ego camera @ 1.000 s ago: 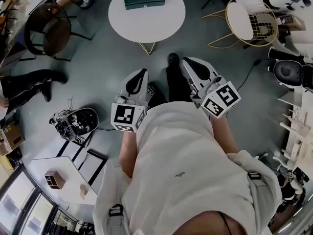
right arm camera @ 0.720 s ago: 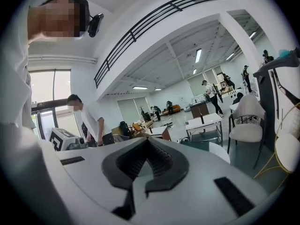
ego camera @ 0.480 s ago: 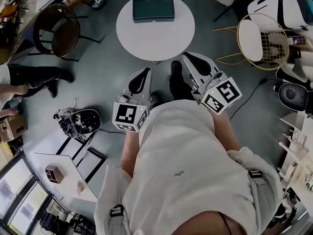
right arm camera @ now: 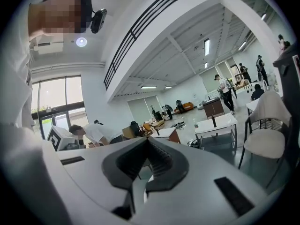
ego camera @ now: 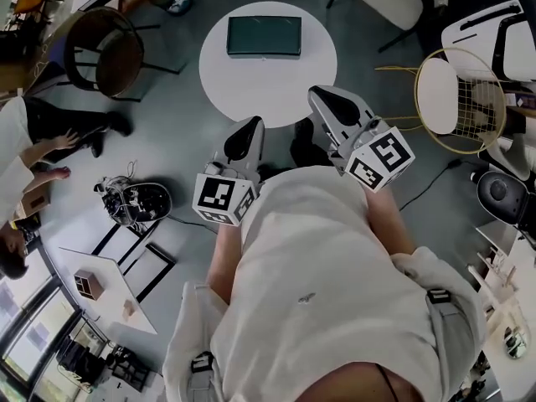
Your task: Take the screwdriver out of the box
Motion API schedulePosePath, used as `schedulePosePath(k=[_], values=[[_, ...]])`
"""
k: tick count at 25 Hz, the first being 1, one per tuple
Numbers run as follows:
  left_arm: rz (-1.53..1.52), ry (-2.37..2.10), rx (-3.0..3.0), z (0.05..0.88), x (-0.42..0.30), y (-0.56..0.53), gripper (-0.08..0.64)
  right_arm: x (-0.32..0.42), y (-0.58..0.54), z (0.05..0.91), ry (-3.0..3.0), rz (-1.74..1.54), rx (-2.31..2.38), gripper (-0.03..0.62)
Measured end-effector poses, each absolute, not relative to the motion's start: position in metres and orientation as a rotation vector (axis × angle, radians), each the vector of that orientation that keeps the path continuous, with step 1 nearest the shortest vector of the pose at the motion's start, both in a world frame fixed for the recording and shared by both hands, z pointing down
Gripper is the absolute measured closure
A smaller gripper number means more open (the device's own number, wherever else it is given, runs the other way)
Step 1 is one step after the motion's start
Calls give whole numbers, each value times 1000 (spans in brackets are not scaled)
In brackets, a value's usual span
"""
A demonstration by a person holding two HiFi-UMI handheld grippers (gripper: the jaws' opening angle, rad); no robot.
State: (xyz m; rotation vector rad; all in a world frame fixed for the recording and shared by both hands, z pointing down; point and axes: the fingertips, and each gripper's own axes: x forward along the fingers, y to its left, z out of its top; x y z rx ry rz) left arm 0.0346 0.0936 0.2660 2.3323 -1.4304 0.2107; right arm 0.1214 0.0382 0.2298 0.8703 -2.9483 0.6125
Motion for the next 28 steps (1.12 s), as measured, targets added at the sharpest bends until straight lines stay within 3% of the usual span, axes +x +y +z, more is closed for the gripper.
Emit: schedulePosePath(k=[11, 28], values=[[224, -1468, 2194, 295, 55, 49, 549, 110, -4, 269, -2902, 711, 657, 586], [369, -1449, 2167, 386, 4, -20, 548, 67, -60, 349, -2709, 637, 696, 586]])
